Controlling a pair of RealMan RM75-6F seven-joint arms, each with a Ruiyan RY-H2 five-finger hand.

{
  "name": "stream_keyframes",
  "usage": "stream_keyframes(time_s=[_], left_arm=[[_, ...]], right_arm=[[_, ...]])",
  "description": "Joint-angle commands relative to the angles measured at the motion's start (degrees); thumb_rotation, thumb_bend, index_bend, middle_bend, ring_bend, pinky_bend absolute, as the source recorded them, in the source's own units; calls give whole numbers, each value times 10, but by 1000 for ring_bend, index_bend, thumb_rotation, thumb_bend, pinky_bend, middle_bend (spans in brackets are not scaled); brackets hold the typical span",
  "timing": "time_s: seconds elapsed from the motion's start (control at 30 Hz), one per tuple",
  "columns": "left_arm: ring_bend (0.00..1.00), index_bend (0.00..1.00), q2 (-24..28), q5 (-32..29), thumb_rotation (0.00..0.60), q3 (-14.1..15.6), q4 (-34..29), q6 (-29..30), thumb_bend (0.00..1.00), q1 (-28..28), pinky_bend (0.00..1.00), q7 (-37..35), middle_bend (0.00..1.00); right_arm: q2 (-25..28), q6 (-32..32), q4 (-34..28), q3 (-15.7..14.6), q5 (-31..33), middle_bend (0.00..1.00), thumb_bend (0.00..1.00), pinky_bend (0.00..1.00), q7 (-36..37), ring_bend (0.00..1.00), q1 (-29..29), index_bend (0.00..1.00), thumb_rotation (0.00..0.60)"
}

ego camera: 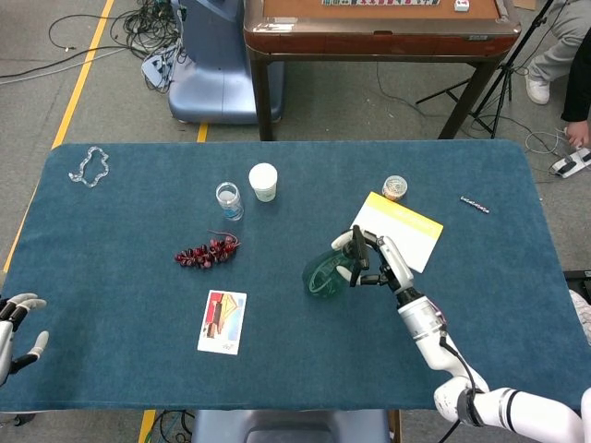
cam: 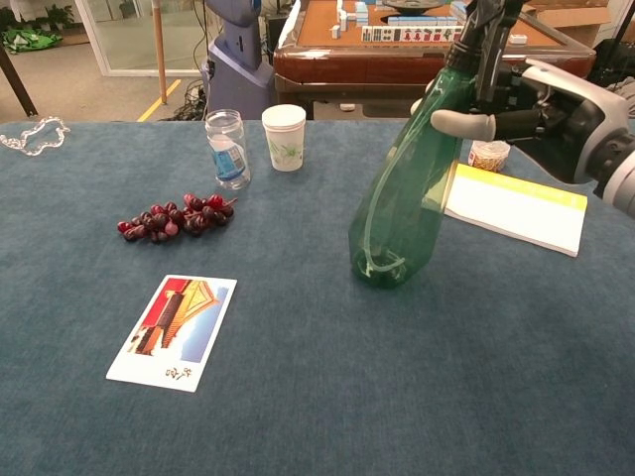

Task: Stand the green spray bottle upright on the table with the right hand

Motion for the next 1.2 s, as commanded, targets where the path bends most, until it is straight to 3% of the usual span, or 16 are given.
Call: stream_keyframes(time_s=[0.03, 0.17, 0.23, 0.37, 0.57, 1.2], left_arm=[[245, 336, 0, -1, 600, 0, 0, 0, 360, 0, 127, 1, 262], [244, 336, 0, -1, 600, 0, 0, -1, 360, 0, 127, 1, 262], [244, 336, -1, -2, 600, 0, 1, -1, 360, 0, 127, 1, 262], [244, 336, -1, -3, 600, -1, 1, -2, 360, -1, 127, 2, 262], [245, 336, -1, -2, 600, -1, 0, -4, 359, -3, 127, 4, 262], [245, 336, -2, -3, 600, -2, 1, -7, 359, -5, 126, 3, 262]], right_arm=[[-4, 1, 13, -5, -14, 389, 326, 178, 15, 225, 2, 706, 600], [0, -1, 20, -11, -31, 347, 209, 179, 27, 222, 7, 593, 600], [8, -8, 20, -16, -40, 304, 128, 172, 29, 195, 11, 486, 600], [21, -17, 16, -25, -52, 205, 16, 76, 25, 111, 18, 317, 600], [27, -18, 12, -28, -52, 129, 0, 27, 19, 54, 20, 204, 600], [23, -21, 13, -16, -27, 54, 0, 0, -14, 0, 29, 46, 600]])
